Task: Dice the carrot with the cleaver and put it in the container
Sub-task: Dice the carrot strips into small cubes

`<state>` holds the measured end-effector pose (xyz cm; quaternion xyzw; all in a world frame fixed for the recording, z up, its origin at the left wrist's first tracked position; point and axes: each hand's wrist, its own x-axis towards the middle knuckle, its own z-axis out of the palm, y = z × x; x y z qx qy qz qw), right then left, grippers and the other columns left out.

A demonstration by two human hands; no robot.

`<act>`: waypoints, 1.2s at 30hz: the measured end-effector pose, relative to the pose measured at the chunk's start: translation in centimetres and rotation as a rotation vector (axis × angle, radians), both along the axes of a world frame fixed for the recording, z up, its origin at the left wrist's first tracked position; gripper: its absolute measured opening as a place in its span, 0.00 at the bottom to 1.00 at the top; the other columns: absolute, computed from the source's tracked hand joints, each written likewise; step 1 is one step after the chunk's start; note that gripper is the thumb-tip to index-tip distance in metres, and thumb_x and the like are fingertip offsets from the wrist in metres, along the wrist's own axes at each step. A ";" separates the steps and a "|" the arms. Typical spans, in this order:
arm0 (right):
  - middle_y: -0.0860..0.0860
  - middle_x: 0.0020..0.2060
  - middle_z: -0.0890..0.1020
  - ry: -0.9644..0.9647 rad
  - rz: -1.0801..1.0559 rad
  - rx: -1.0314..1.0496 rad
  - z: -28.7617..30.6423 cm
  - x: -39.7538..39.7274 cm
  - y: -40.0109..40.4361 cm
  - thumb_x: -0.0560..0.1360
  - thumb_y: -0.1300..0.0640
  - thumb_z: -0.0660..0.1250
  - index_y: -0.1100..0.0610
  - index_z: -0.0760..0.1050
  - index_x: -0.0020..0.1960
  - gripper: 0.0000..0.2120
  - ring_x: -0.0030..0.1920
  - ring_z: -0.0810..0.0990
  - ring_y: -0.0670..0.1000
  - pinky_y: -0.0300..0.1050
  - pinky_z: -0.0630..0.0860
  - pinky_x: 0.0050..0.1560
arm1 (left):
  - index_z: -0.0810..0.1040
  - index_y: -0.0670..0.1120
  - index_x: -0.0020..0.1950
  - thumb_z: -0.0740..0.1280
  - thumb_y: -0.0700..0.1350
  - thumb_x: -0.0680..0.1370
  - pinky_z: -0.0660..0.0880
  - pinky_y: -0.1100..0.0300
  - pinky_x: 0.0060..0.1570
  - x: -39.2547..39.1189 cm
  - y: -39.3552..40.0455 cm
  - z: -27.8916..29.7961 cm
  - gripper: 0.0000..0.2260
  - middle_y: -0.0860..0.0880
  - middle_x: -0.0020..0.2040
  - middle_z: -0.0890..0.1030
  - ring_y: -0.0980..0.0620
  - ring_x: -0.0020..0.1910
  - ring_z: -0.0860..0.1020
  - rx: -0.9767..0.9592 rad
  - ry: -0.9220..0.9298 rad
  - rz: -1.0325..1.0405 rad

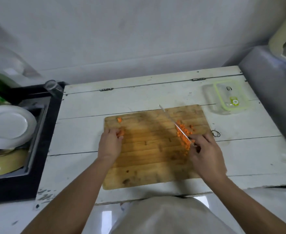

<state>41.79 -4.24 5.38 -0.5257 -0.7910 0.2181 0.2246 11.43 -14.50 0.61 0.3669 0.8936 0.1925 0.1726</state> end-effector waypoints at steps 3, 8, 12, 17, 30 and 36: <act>0.45 0.44 0.74 0.036 -0.084 -0.033 0.4 -1.3 -1.1 0.73 0.64 0.71 0.50 0.82 0.56 0.14 0.40 0.77 0.54 0.50 0.77 0.41 | 0.81 0.48 0.60 0.67 0.49 0.83 0.75 0.55 0.56 0.6 0.6 1.6 0.09 0.50 0.57 0.82 0.48 0.58 0.79 -0.068 -0.202 -0.049; 0.44 0.43 0.75 0.043 -0.138 -0.097 0.7 -2.5 -2.2 0.75 0.62 0.71 0.49 0.81 0.57 0.13 0.39 0.73 0.48 0.44 0.69 0.40 | 0.83 0.51 0.56 0.64 0.48 0.84 0.79 0.51 0.58 2.9 1.3 2.8 0.09 0.51 0.52 0.85 0.51 0.52 0.81 -0.092 -0.520 -0.142; 0.45 0.47 0.76 0.057 -0.122 -0.185 0.5 -2.6 -3.0 0.76 0.62 0.69 0.48 0.80 0.59 0.14 0.43 0.77 0.50 0.48 0.76 0.44 | 0.76 0.47 0.71 0.59 0.43 0.85 0.73 0.54 0.60 3.5 0.2 2.3 0.15 0.48 0.67 0.76 0.46 0.62 0.78 -0.067 -0.108 -0.048; 0.46 0.45 0.77 0.043 -0.095 -0.234 0.3 -2.5 -3.8 0.77 0.62 0.67 0.51 0.77 0.51 0.08 0.43 0.76 0.50 0.46 0.72 0.41 | 0.72 0.51 0.58 0.66 0.56 0.82 0.75 0.56 0.44 5.7 -1.7 1.9 0.11 0.52 0.54 0.79 0.52 0.50 0.79 -0.037 -0.232 0.082; 0.47 0.41 0.80 -0.078 0.072 -0.322 0.4 -2.2 -4.3 0.81 0.56 0.60 0.51 0.74 0.54 0.05 0.41 0.79 0.51 0.48 0.73 0.38 | 0.80 0.42 0.48 0.64 0.43 0.84 0.85 0.49 0.42 8.1 -0.3 1.7 0.08 0.44 0.40 0.85 0.46 0.35 0.86 -0.093 -0.663 0.271; 0.50 0.35 0.79 -0.332 0.302 -0.213 2.9 -3.6 -5.1 0.84 0.53 0.54 0.51 0.65 0.55 0.03 0.34 0.79 0.54 0.54 0.78 0.34 | 0.77 0.41 0.55 0.62 0.43 0.85 0.85 0.51 0.38 8.9 -0.3 1.9 0.07 0.37 0.43 0.85 0.42 0.36 0.86 0.034 -0.920 0.394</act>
